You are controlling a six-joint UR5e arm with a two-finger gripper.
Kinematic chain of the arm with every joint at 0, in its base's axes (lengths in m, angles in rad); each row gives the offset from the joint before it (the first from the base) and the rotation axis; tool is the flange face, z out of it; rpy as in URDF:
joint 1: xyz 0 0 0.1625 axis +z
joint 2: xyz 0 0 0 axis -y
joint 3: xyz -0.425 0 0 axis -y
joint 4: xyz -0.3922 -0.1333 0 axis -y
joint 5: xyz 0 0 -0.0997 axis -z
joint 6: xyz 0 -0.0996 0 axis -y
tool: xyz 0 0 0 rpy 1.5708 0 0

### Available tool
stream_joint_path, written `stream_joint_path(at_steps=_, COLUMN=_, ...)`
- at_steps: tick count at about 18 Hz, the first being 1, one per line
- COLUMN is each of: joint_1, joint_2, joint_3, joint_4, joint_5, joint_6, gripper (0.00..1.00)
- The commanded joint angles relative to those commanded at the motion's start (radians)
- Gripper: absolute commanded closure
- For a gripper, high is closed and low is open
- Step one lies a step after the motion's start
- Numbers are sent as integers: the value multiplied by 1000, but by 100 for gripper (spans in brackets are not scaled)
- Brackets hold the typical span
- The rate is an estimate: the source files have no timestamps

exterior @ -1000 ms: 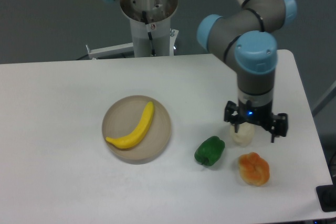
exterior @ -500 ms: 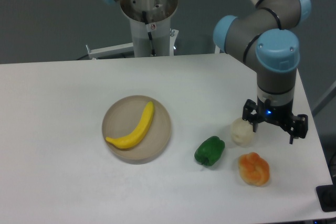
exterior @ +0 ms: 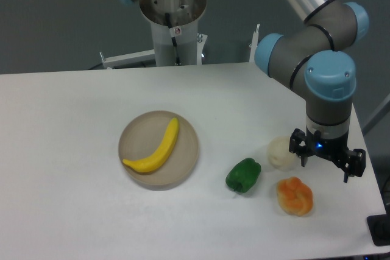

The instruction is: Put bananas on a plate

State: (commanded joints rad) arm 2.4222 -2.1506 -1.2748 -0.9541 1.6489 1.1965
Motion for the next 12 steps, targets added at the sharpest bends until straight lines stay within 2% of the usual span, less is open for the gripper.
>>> stream_joint_path(at_steps=5, joint_1=-20, joint_2=-32, joint_3=26, joint_4=0, joint_5=41, joint_6=0, gripper=0)
stream_joint_path(at_steps=12, joint_1=-35, joint_2=-45, joint_3=41, joint_4=0, joint_5=45, joint_6=-2, gripper=0)
